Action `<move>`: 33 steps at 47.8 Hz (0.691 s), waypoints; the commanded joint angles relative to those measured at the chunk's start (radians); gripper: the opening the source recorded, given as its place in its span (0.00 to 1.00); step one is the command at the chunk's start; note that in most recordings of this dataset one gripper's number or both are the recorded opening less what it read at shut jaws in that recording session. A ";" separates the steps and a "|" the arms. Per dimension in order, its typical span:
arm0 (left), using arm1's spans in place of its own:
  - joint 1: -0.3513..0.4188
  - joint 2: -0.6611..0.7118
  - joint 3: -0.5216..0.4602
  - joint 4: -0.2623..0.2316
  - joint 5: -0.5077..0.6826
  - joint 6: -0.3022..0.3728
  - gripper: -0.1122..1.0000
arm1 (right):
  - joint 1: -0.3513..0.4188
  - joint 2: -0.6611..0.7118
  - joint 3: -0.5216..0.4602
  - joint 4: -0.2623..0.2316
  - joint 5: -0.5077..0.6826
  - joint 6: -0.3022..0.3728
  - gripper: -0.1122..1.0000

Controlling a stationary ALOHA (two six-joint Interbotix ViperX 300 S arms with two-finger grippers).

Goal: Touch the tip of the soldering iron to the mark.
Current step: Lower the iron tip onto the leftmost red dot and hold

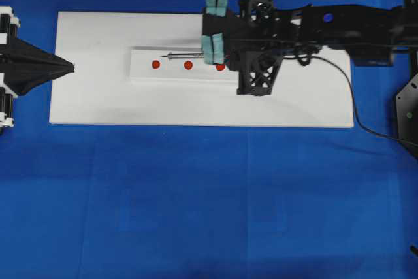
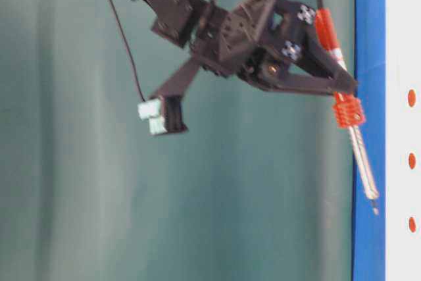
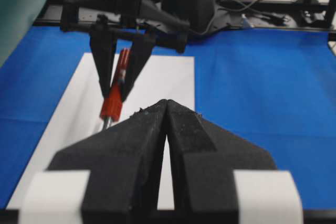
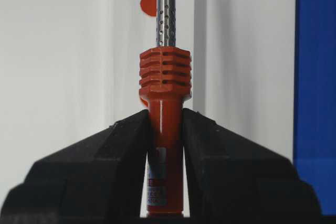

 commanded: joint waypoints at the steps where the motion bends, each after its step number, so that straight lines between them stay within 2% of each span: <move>1: 0.003 0.005 -0.008 0.002 -0.009 0.000 0.10 | 0.002 0.005 -0.038 0.000 -0.009 0.000 0.16; 16: 0.003 0.008 -0.006 0.002 -0.009 0.002 0.10 | 0.003 0.074 -0.054 0.002 -0.020 -0.003 0.16; 33: 0.003 0.008 -0.006 0.000 -0.009 0.009 0.10 | 0.003 0.087 -0.054 0.002 -0.025 -0.005 0.16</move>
